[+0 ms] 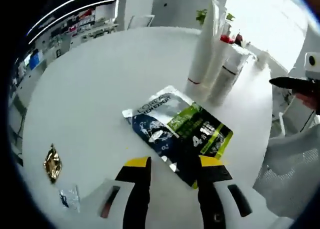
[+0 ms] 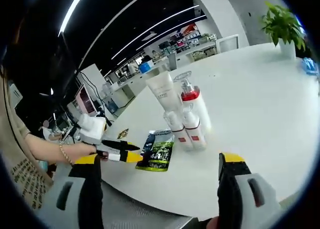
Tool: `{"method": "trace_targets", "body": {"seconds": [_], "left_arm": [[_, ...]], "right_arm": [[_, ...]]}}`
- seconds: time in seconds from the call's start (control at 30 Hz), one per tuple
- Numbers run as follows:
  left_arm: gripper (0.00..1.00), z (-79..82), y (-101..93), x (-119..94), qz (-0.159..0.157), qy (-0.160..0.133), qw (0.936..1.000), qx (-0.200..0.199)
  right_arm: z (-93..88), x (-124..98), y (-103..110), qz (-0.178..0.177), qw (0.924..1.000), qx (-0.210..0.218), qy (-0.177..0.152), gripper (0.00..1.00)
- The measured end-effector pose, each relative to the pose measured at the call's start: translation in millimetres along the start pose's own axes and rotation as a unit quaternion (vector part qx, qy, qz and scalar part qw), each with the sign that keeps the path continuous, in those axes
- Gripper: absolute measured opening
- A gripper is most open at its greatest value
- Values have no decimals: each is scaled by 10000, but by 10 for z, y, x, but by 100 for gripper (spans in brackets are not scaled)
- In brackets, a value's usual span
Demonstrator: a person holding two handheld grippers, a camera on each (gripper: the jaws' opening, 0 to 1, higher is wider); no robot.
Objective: Arrange the skincare products in the storage area until every visible bottle or jar stands upright without overlapping.
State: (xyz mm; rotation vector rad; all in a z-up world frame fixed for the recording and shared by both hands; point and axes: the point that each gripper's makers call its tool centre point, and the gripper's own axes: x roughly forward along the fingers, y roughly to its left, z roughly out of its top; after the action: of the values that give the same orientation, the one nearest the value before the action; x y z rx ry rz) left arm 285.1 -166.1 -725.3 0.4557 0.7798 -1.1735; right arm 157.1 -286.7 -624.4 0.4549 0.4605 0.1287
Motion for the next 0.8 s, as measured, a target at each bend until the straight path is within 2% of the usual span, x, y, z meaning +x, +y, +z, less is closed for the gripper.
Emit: {"method": "trace_targets", "body": {"seconds": [0.13,0.23,0.33,0.4,0.53,0.8], "left_arm": [[46,143,-51,119,-258,32,9971,710],[52,176,-72,208,-353,64,9956,861],[58,140,-67,276,-433,236,9924,1132],[62,107,-72,308,-528,344,9912,1168],[65,122,-43,322,-599,372,9899,1229],[66,136,-40,343,-872,447,9836,1515]], "right_arm": [[-5,-10,-29,-23,10000,12,1,98],[-11,-16,-48,-38,10000,39,-3,98],[-19,-22,-59,-62,10000,45,8,98],[-19,-27,-71,-76,10000,57,1,98],[-32,-28,-95,-104,9999,85,7,98],[-58,-1,-107,-107,9999,112,38,98]]}}
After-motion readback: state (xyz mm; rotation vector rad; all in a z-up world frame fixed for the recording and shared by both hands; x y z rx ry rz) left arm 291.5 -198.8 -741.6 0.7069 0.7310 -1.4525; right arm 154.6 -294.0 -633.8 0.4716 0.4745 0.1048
